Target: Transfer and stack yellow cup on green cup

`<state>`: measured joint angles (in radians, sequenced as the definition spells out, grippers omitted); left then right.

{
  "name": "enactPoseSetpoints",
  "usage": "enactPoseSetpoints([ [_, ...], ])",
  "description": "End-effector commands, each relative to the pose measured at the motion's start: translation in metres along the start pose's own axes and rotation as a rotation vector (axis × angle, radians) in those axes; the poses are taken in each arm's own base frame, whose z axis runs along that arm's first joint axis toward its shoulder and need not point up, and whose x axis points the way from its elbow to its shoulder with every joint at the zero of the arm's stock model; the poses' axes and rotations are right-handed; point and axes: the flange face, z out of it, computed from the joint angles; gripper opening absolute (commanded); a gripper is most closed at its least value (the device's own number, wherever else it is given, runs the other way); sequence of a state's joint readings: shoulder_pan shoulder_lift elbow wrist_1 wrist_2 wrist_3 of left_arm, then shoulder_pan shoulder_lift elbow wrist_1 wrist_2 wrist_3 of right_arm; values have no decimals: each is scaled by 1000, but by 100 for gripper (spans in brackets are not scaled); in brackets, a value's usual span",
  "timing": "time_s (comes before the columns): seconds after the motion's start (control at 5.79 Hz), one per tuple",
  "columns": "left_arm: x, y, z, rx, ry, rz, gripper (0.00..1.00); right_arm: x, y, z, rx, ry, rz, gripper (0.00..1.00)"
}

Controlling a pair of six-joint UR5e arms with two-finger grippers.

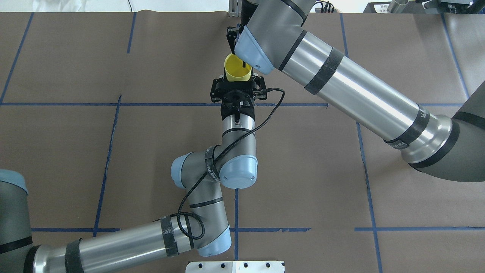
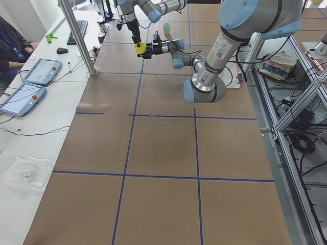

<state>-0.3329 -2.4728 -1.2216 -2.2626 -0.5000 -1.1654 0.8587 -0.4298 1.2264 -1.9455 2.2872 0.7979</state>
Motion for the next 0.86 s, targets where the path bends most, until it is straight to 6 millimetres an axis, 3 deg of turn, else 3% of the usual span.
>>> enactPoseSetpoints([
  [0.0,0,0,0,0,0,5,46,0,1,-1,0,-2,-1,0],
  [0.17,-1,-1,1,-1,-1,21,55,-2,2,-2,-1,-4,-3,0],
  [0.35,-1,-1,0,0,-1,33,75,-2,2,-2,-1,-4,-4,0],
  [0.69,-1,-3,0,0,1,31,78,-9,7,1,-6,-5,-13,0],
])
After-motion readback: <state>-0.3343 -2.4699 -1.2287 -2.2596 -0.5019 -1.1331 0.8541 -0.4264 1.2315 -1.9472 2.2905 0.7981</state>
